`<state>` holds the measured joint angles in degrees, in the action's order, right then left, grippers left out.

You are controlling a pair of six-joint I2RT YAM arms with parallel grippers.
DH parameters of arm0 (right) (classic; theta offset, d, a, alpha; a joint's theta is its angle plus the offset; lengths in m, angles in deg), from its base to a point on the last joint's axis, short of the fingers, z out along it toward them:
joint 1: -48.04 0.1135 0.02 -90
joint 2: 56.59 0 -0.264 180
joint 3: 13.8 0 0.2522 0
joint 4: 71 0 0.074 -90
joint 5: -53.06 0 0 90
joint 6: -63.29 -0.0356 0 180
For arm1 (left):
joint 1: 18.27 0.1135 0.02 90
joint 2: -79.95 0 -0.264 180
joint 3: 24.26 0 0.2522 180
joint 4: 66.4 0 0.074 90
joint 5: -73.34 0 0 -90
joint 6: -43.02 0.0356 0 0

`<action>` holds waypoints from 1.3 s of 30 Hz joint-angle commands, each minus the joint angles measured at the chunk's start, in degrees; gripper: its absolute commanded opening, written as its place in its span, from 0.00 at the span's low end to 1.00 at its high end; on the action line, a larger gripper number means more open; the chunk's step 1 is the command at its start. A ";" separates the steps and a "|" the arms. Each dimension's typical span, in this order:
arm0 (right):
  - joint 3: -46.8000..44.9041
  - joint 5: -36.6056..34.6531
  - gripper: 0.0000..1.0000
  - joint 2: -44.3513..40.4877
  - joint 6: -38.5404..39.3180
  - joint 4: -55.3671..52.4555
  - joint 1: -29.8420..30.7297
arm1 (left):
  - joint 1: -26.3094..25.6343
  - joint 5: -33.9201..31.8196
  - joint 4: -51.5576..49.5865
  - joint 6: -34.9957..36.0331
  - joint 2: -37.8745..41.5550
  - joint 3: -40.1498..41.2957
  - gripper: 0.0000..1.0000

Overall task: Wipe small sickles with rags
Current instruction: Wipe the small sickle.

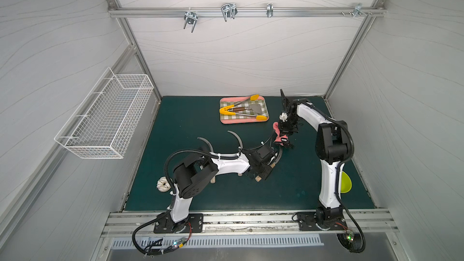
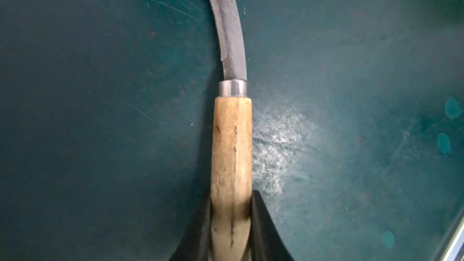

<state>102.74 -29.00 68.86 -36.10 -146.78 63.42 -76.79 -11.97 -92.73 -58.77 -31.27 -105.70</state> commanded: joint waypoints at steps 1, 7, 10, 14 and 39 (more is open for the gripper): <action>0.46 -0.19 0.15 2.84 1.72 -4.65 1.13 | -0.60 1.69 -1.13 -0.11 -0.86 0.87 0.00; -10.28 0.40 0.15 -1.31 0.47 -1.70 1.64 | -0.37 0.16 -0.72 -1.94 -1.09 0.62 0.00; -16.36 0.67 0.15 -5.09 -0.46 -0.12 2.16 | -0.11 -0.47 -0.26 -3.29 -1.04 0.74 0.00; -24.03 0.94 0.15 -9.37 -1.90 2.17 3.89 | -0.01 -1.28 1.05 -4.24 -0.51 1.13 0.00; -16.41 4.49 0.15 -17.99 -3.03 1.21 0.95 | -0.45 -1.55 4.47 -6.49 2.53 5.89 0.00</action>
<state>81.98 -23.16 47.61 -41.32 -140.93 64.95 -77.05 -12.80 -86.90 -64.30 -29.15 -100.89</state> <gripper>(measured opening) 0.158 0.223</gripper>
